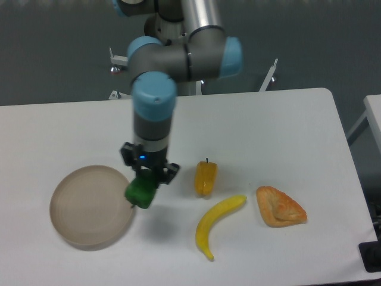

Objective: Place the green pepper on the plate

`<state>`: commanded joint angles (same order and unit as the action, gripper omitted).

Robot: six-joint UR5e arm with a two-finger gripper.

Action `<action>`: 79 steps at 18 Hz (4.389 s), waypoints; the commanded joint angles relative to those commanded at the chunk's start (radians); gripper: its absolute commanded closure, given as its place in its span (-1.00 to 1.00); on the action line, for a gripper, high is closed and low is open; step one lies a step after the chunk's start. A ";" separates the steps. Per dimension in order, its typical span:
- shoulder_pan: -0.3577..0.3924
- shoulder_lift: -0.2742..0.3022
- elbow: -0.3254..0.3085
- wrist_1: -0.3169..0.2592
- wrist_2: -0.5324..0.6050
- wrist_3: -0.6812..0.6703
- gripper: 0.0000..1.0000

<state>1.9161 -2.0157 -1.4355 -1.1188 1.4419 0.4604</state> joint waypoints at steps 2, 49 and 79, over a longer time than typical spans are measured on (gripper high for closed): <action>-0.025 -0.002 -0.052 0.097 0.003 -0.049 0.33; -0.150 -0.104 -0.051 0.137 0.087 -0.181 -0.79; 0.343 -0.075 0.110 0.123 0.181 0.740 -1.00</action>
<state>2.2594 -2.0908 -1.3254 -0.9955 1.6232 1.2008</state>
